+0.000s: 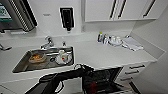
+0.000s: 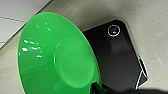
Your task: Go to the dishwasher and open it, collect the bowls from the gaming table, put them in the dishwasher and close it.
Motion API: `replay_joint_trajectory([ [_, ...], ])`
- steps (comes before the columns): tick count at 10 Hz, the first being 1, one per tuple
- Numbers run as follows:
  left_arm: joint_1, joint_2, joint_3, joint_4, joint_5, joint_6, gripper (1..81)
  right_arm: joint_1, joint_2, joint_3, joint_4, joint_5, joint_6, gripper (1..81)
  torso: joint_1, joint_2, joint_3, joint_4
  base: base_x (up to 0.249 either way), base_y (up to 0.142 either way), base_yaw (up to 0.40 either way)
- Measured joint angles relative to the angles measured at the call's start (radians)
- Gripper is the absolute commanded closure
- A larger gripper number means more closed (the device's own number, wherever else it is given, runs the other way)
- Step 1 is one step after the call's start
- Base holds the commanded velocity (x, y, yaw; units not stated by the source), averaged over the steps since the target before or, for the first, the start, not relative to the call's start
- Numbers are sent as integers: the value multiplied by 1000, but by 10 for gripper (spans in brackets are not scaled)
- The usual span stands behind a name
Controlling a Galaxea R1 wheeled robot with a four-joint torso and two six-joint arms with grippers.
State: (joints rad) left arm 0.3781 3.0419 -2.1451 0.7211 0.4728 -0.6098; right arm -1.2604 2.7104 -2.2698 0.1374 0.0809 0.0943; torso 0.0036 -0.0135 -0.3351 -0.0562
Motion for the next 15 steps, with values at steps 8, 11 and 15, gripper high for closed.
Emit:
replay_joint_trajectory([
  [8, 57, -159, 173, -52, 28, -15, 10, 1, 15, -16, 0, -3, -1, 811, 0, 0, 0, 0, 0, 0, 0],
  [11, 69, -275, 364, -99, 23, -16, 10, 3, -22, 19, 0, -3, 0, 811, 0, 0, 0, 0, 0, 0, 0],
  [15, 257, -436, 419, -124, 4, -14, 10, 14, -147, 142, 3, -3, 5, 811, 0, 0, 0, 0, 0, 0, 0],
])
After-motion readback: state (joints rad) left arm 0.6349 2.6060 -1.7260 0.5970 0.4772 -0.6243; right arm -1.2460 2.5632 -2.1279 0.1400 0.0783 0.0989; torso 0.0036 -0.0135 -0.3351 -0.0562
